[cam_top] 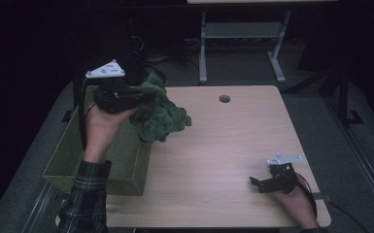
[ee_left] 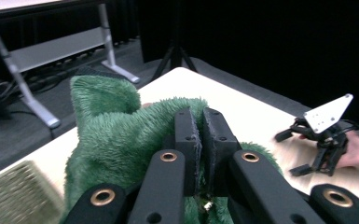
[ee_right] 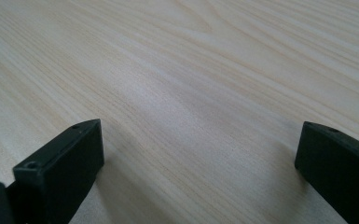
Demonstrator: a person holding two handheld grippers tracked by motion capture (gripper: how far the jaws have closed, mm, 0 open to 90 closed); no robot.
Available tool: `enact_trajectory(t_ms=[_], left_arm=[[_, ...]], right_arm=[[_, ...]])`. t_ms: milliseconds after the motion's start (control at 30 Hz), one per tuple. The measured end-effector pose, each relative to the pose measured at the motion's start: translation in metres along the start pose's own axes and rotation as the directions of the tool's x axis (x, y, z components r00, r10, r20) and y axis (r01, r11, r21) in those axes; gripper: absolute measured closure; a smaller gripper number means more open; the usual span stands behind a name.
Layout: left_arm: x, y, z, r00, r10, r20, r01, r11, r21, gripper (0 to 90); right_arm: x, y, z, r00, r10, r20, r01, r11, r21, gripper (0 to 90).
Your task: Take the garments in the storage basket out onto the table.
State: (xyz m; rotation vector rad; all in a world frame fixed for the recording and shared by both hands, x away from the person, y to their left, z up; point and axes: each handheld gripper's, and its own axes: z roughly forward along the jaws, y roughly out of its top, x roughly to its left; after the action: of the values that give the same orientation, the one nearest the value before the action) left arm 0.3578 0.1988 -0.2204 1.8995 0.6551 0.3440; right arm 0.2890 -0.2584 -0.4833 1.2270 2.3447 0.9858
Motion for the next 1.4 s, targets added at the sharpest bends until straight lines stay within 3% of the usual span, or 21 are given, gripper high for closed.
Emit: enact_trajectory(t_ms=[367, 800, 967, 1133, 1267, 1400], left_arm=[[-0.020, 0.000, 0.041, 0.9956, 0.033, 0.088, -0.036, 0.9988, 0.033, 85.4], [-0.041, -0.020, 0.090, 0.9848, 0.033, 0.171, -0.047, 0.9960, 0.076, 85.4], [-0.049, -0.031, 0.115, 0.9695, 0.060, 0.237, -0.084, 0.9923, 0.091, 85.3], [-0.054, -0.042, 0.132, 0.9597, 0.078, 0.270, -0.109, 0.9888, 0.102, 85.3], [-0.057, -0.053, 0.145, 0.9574, 0.058, 0.283, -0.092, 0.9899, 0.108, 85.3], [-0.062, -0.064, 0.156, 0.9631, 0.040, 0.266, -0.075, 0.9895, 0.124, 85.2]], right_arm=[[0.000, 0.000, 0.000, 1.0000, 0.001, 0.000, -0.001, 1.000, -0.001, 0.7], [0.000, 0.000, 0.000, 1.0000, 0.003, 0.002, -0.003, 1.000, 0.000, 0.7], [-0.001, 0.000, 0.000, 1.0000, 0.004, 0.006, -0.004, 1.000, 0.000, 0.7], [-0.001, 0.000, 0.000, 1.0000, 0.000, 0.007, 0.000, 1.000, -0.001, 0.7], [-0.001, 0.000, 0.000, 1.0000, 0.001, 0.007, -0.001, 1.000, -0.001, 0.7], [-0.001, 0.000, 0.000, 1.0000, -0.001, 0.007, 0.001, 1.000, -0.001, 0.7]])
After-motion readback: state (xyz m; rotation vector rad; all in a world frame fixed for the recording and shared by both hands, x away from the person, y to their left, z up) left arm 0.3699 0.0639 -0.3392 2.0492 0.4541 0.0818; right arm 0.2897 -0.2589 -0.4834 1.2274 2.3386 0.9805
